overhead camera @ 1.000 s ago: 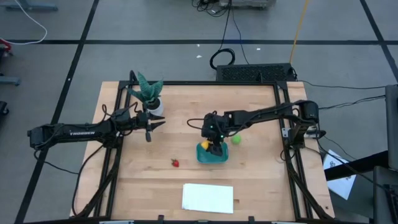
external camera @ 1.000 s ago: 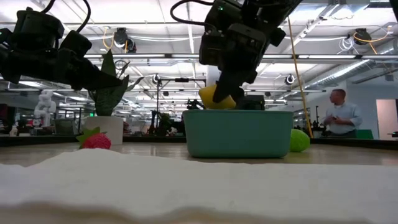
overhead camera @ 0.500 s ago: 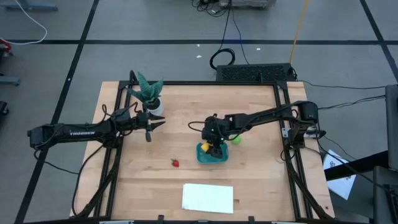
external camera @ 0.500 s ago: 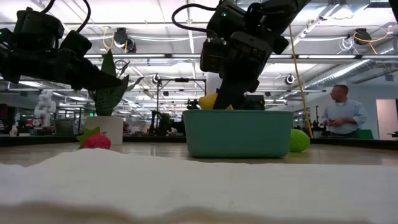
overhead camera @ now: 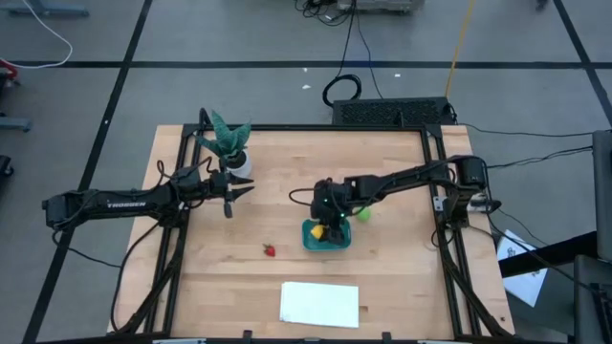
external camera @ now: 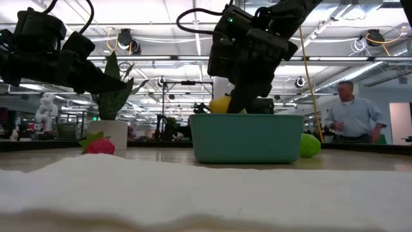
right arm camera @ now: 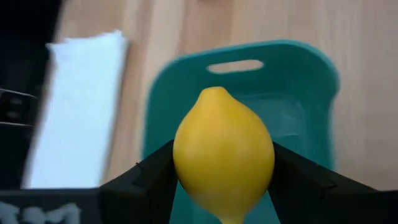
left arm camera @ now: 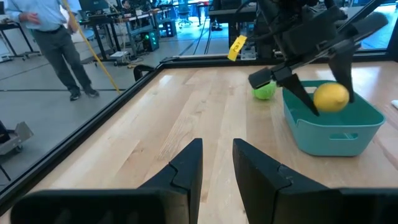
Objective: Pick and placing Produce into tupperware
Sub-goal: Put the yellow lemon into the blue bin
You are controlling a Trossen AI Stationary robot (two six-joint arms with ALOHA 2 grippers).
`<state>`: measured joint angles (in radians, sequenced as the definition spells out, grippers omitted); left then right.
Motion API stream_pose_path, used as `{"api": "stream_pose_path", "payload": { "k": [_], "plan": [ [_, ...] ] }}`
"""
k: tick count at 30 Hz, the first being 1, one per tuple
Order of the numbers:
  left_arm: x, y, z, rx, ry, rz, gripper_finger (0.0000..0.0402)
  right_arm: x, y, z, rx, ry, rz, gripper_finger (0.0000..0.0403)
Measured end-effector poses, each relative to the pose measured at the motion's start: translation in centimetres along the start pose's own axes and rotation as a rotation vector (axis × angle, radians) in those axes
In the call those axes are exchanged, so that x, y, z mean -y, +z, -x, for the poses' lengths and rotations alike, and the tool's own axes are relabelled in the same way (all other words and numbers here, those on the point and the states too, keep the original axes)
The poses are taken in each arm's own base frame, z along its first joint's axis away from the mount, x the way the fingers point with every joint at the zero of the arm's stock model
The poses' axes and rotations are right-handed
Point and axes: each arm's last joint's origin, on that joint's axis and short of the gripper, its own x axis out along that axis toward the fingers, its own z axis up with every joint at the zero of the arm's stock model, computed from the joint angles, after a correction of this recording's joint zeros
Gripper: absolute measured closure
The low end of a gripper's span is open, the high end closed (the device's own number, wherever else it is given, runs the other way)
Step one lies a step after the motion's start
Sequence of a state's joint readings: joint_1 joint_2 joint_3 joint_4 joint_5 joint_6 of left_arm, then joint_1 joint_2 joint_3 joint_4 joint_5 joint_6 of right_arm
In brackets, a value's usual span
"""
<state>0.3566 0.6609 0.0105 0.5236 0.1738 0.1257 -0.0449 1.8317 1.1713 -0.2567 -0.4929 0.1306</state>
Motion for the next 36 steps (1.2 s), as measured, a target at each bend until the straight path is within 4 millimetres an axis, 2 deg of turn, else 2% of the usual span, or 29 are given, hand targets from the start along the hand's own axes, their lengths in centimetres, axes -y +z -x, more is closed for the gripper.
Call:
{"api": "stream_pose_path", "payload": {
  "k": [12,22,36],
  "plan": [
    [0.0,0.0,0.0,-0.002,0.000,-0.002,0.0309,0.9,0.1,0.5,0.012,-0.012,-0.025,0.0204],
    [0.0,0.0,0.0,-0.001,0.000,-0.009,0.0309,1.1,0.2,0.4,0.023,-0.117,0.006,0.0204],
    [0.0,-0.1,0.0,-0.005,-0.001,-0.002,0.0309,-0.1,0.0,-0.3,0.018,-0.196,0.076,0.0204]
  ]
}}
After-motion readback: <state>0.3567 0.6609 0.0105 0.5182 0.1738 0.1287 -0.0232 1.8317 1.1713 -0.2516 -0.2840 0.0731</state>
